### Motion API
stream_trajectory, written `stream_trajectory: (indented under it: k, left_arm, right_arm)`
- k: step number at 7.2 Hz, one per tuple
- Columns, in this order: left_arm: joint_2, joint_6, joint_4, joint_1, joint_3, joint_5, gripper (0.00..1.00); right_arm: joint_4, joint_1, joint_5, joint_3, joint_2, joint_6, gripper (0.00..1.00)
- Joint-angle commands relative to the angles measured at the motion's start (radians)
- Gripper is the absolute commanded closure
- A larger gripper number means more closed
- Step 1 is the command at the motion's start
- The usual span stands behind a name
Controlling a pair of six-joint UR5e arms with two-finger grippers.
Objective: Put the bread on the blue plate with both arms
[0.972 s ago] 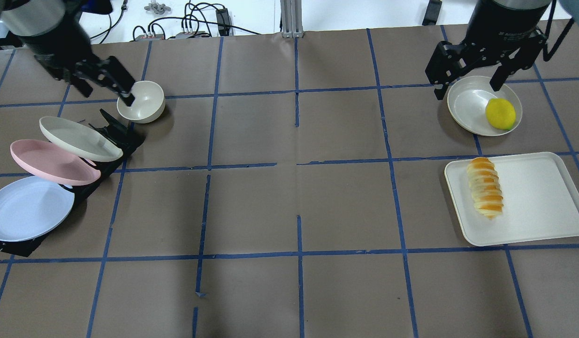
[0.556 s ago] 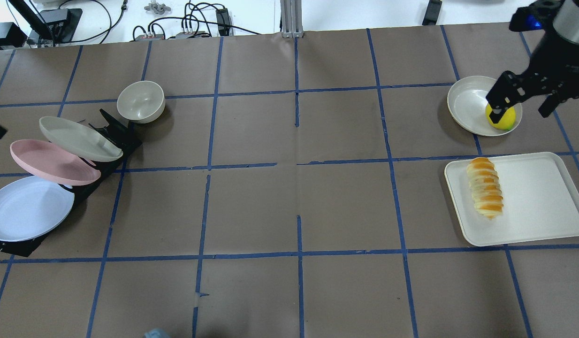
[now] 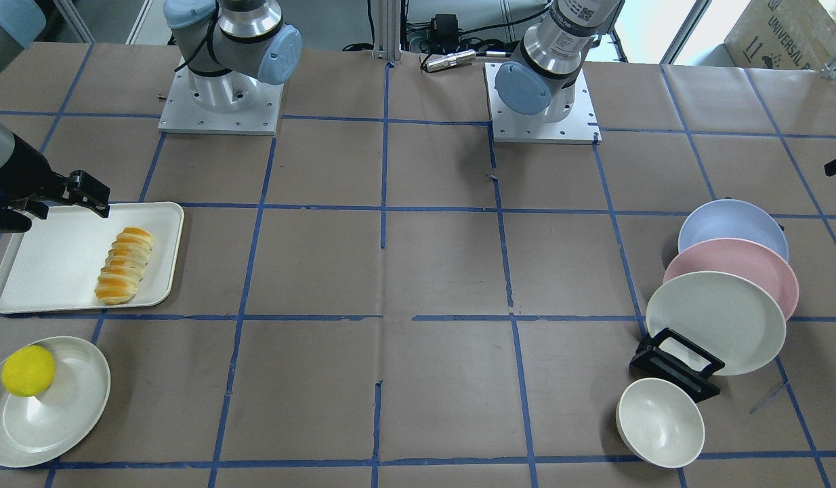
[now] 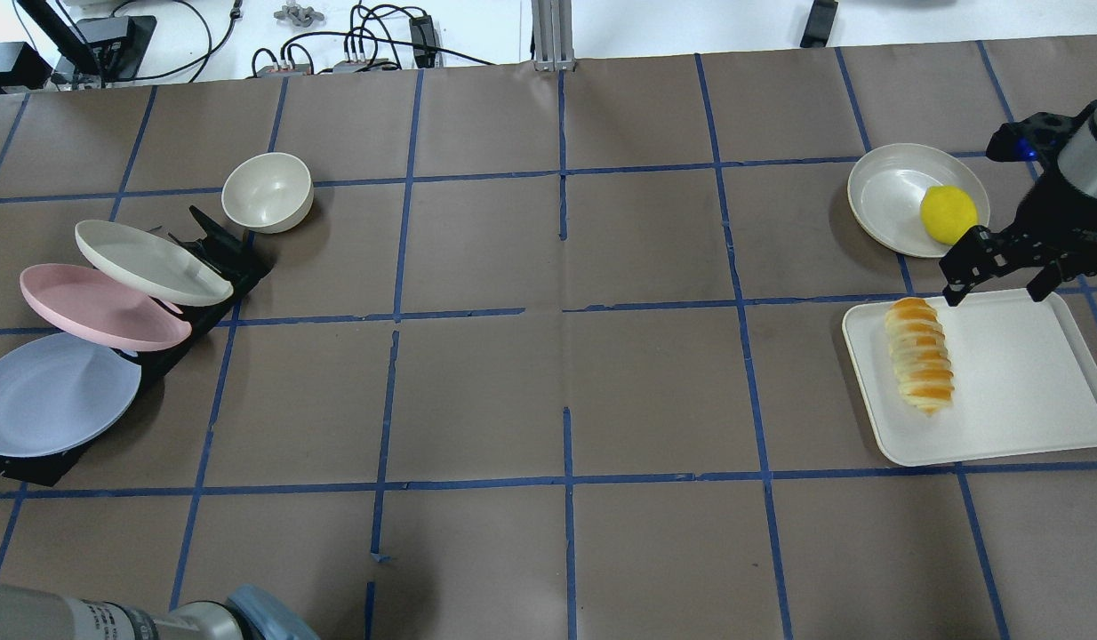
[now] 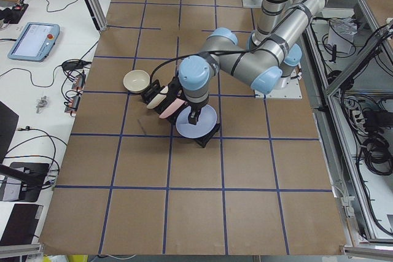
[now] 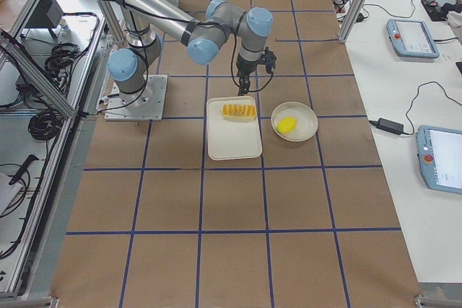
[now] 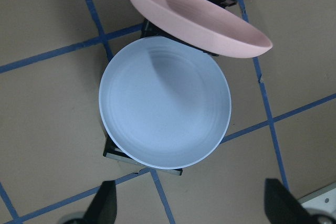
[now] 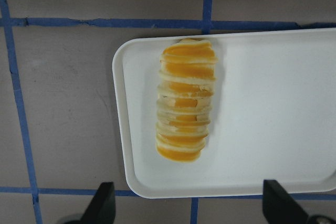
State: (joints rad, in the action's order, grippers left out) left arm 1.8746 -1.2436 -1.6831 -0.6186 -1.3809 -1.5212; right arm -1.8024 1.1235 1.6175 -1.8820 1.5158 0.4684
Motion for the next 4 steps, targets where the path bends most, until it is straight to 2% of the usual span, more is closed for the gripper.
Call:
stream_trajectory:
  k: [1, 2, 4]
  left_arm:
    - [0.159, 0.006, 0.002, -0.009, 0.092, 0.031, 0.00]
    - [0.190, 0.006, 0.003, -0.013, 0.095, 0.038, 0.00]
    - [0.205, 0.033, 0.002, -0.039, 0.074, 0.052, 0.00]
  right_arm:
    - [-0.087, -0.020, 0.005, -0.043, -0.022, 0.003, 0.01]
    - [-0.109, -0.036, -0.005, -0.061, -0.043, 0.003, 0.01]
    - [-0.245, -0.036, -0.005, -0.133, -0.060, 0.001, 0.01]
